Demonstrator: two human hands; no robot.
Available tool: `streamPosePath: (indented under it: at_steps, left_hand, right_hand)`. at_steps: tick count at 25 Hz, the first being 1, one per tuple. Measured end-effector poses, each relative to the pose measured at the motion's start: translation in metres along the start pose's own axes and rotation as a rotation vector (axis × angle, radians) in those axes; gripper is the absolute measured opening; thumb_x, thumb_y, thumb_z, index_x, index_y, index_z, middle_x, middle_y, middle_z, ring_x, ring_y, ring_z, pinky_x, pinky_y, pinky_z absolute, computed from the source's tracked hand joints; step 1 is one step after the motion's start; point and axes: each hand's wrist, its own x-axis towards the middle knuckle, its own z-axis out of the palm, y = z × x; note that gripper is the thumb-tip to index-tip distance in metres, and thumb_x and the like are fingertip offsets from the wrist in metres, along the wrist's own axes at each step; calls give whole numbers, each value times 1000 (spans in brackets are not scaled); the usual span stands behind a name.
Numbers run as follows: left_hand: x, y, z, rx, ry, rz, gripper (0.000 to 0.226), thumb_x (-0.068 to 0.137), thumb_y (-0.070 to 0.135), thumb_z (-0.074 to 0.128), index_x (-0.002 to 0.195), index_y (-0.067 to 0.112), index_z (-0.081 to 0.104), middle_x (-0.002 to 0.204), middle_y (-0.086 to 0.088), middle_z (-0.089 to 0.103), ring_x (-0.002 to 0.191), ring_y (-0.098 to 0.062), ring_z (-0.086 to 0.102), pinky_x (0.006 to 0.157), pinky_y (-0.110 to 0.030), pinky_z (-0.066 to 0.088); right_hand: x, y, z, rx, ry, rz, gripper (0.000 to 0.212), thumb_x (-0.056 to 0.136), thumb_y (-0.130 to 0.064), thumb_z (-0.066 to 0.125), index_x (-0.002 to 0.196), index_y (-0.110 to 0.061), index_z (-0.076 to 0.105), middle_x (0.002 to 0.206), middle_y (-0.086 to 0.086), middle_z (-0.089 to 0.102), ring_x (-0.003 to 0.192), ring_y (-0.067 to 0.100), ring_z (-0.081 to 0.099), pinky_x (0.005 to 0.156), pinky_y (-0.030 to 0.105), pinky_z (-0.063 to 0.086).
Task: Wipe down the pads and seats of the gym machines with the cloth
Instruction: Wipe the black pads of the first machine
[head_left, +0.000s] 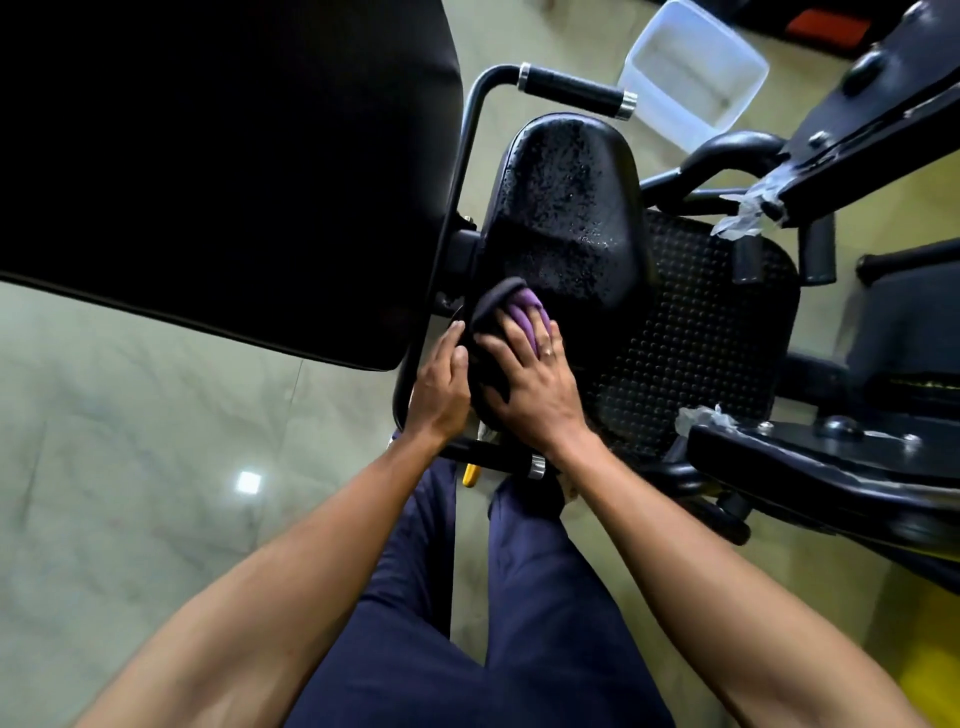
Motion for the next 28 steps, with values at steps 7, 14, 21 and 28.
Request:
streamPosePath:
  at_steps: [7, 14, 21, 28]
  left_hand:
    - [-2, 0, 7, -4, -12, -8, 57, 102, 34, 28, 154, 12, 37, 160, -3, 36, 148, -12, 31, 121, -25, 20]
    - [4, 0, 10, -7, 50, -28, 47, 106, 26, 33, 151, 16, 42, 152, -6, 48, 140, -21, 44, 116, -31, 31]
    - [24, 6, 52, 32, 237, -122, 50, 106, 27, 35, 155, 25, 33, 158, -4, 39, 142, -23, 38, 116, -37, 27]
    - [36, 13, 74, 39, 541, -144, 46, 102, 30, 36, 143, 16, 54, 139, -9, 60, 125, -29, 57, 99, -34, 42]
  right_hand:
    - [31, 19, -12, -120, 14, 168, 57, 89, -48, 55, 143, -29, 51, 164, 4, 32, 155, 38, 10, 124, 59, 3]
    - [-11, -8, 0, -57, 2, -16, 46, 90, -38, 62, 133, -21, 63, 159, 7, 41, 153, 35, 23, 121, 58, 22]
    - [-2, 42, -19, -15, 142, 422, 58, 86, -33, 61, 142, -27, 51, 161, 7, 35, 154, 37, 18, 125, 53, 11]
    - [-35, 24, -10, 63, 116, 162, 50, 89, -29, 68, 138, -21, 61, 159, 11, 39, 153, 38, 21, 120, 60, 23]
